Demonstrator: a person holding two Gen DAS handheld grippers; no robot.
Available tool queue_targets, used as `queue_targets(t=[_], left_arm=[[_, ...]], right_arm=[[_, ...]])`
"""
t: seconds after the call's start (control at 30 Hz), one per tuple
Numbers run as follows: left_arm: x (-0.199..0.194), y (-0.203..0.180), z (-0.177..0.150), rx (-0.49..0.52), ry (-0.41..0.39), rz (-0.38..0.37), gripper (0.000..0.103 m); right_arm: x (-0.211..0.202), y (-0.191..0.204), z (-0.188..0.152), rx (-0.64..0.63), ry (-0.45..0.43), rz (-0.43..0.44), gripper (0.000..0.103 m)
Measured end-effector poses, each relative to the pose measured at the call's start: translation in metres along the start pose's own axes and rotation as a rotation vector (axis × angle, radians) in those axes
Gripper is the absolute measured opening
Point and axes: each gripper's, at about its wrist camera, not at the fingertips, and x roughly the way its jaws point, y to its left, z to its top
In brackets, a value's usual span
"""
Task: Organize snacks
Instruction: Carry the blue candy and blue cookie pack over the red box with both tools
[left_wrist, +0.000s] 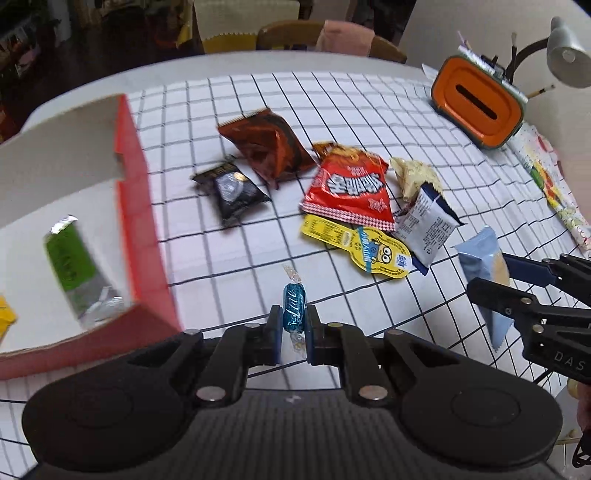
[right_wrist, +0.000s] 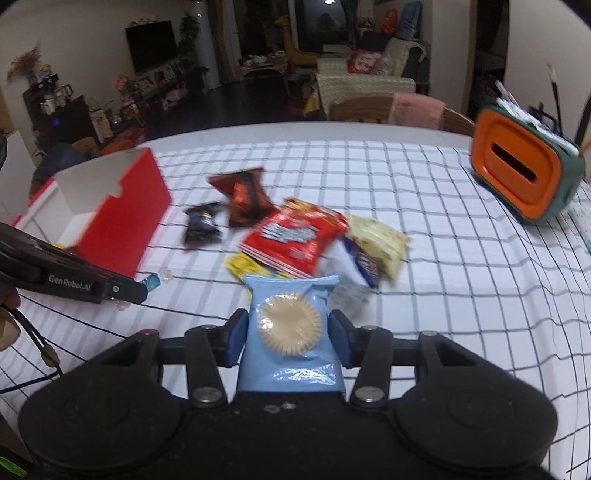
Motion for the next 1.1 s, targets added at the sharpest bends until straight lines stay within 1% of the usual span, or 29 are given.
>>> queue_targets(t=[0.27, 0.53, 0.8, 0.93, 1.1], left_arm=[[-0.049, 0.039, -0.002, -0.025, -0.085, 0.027, 0.012], [-0.085, 0.088, -0.007, -0.050, -0.143, 0.062, 0.012], [-0.105, 0.141, -0.012, -0.080, -0.176, 0.109, 0.012], [-0.111, 0.168, -0.013, -0.096, -0.190, 0.143, 0.012], [-0.111, 0.202, -0.010, -0.113, -0.187, 0.171, 0.012]], right_arm=[[-0.009, 0.055, 0.025, -0.058, -0.049, 0.047, 0.047], [-0.006, 0.122, 0.055, -0.131, -0.089, 0.089, 0.047], [0.013, 0.182, 0.077, -0.184, -0.098, 0.115, 0.047], [0.027, 0.205, 0.088, -0.191, -0.090, 0.121, 0.047], [0.051, 0.230, 0.099, -0.197, -0.066, 0.121, 0.047]])
